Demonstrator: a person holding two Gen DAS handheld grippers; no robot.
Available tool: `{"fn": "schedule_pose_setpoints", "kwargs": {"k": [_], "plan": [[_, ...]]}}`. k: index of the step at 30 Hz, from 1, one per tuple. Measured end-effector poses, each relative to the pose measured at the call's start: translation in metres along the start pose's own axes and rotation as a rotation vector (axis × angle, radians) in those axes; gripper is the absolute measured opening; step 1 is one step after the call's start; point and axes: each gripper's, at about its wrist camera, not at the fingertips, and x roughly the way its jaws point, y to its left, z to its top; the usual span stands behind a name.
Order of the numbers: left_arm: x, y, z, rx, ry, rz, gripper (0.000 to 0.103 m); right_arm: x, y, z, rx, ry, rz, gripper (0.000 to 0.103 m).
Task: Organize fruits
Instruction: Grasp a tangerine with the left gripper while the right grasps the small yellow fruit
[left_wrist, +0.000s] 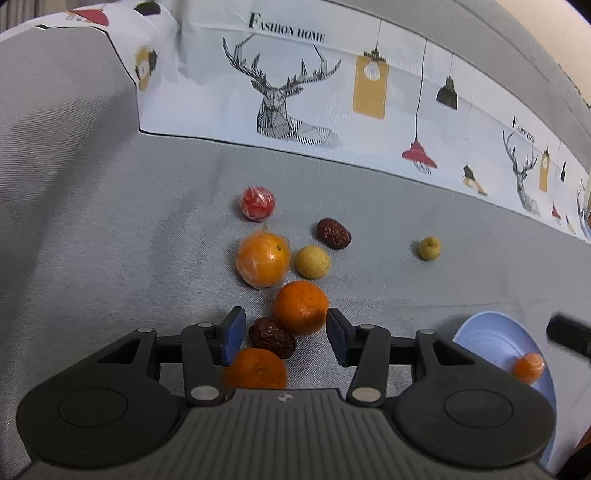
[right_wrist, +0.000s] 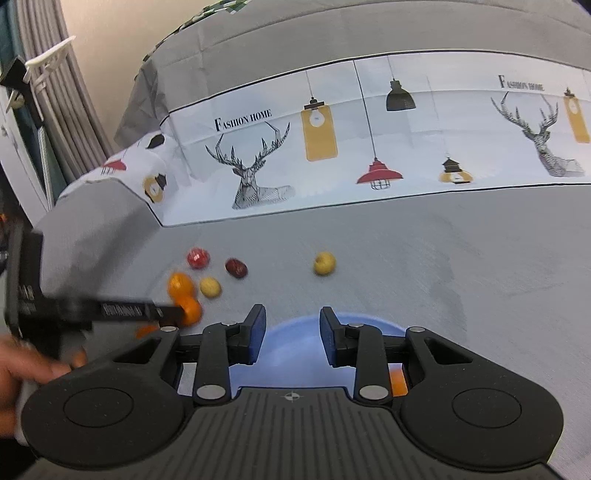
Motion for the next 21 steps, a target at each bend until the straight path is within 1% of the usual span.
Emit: {"fn": "schedule_pose_setpoints", "kwargs": {"k": [2, 3, 8, 11, 14, 21], "plan": [[0.005, -0.003, -0.001, 0.018, 0.004, 0.006, 0.054, 0.009, -0.001, 0.01, 0.02, 0.016, 0.011, 0.043], [0.007, -0.005, -0.001, 0.032, 0.003, 0.004, 0.055, 0.015, -0.002, 0.013, 0.032, 0.028, 0.015, 0.044], [0.019, -0.02, -0.004, 0.12, 0.006, 0.017, 0.056, 0.048, -0.007, 0.031, 0.071, 0.079, -0.012, 0.044], [0.024, -0.026, -0.005, 0.16, -0.003, 0.026, 0.057, 0.068, -0.008, 0.04, 0.06, 0.097, -0.053, 0.044], [0.027, -0.031, -0.006, 0.202, -0.015, 0.036, 0.057, 0.086, -0.013, 0.049, 0.081, 0.104, -0.094, 0.044], [0.028, -0.039, -0.005, 0.242, -0.038, 0.031, 0.056, 0.13, -0.023, 0.06, 0.095, 0.154, -0.128, 0.044]]}}
